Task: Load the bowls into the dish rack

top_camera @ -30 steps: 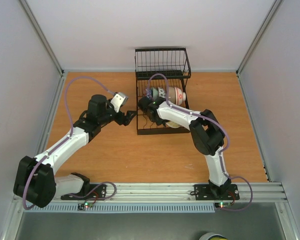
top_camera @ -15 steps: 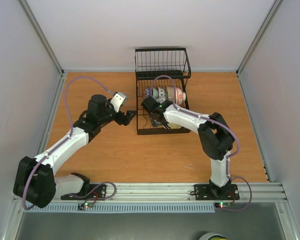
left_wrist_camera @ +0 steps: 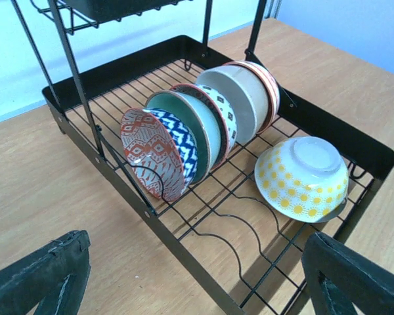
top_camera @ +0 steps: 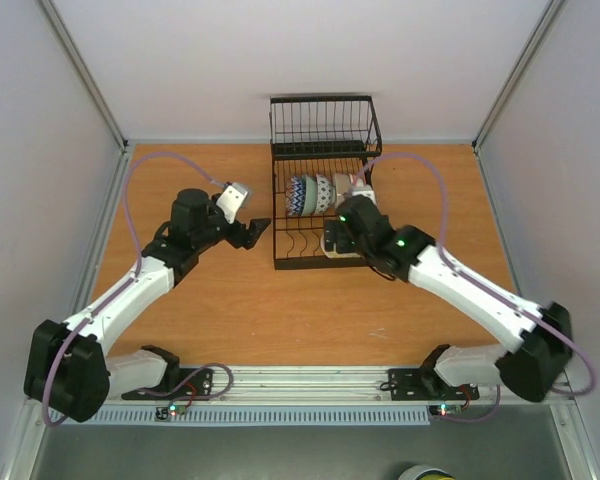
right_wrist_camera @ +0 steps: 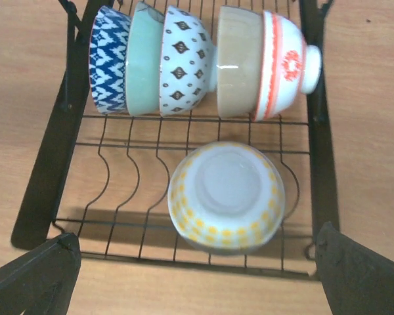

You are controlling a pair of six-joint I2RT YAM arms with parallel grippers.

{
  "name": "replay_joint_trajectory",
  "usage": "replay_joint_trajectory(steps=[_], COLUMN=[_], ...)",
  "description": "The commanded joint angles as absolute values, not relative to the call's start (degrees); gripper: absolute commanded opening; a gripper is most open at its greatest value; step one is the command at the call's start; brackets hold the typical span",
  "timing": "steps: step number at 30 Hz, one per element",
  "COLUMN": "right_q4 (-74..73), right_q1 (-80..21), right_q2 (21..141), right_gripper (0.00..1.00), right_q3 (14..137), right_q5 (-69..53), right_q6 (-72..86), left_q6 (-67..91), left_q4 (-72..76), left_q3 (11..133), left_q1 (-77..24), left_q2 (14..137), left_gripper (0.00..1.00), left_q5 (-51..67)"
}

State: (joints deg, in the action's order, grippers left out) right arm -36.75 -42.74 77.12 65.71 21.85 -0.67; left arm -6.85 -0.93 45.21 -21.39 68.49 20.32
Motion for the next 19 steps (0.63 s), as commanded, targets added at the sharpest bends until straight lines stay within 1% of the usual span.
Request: replay_joint_trajectory(steps=[1,6,9,13,19], right_q4=[-38.1,-42.6,-45.5,-49.2,-50.9], right_q1=[-42.9,-43.3,-43.3,-43.3,-43.3], right_q2=[66.9,54.2,49.0,46.5,45.6], right_gripper=[0.99,0.99,0.99,0.99,0.99], right_q3=[58.2,50.6,48.3,47.6,46.6], right_q5=[21.0,25.2,26.2,27.0,27.4], right_q6=[4.7,10.0,11.6,13.3,14.7], left_q6=[-7.6,-7.0,-6.9,-7.1,-7.0], left_q4=[1.3,1.4,1.6,1.8,2.0], left_q3=[46.0,46.4,46.5,46.4,46.2], left_q1=[-20.4,-20.3,-20.2,-20.2,-20.3], left_q2=[68.3,69.9,70.6,70.8,70.8], left_gripper=[0.88,0.88,0.88,0.88,0.88], left_q5=[19.4,20.1,20.0,20.1,20.3])
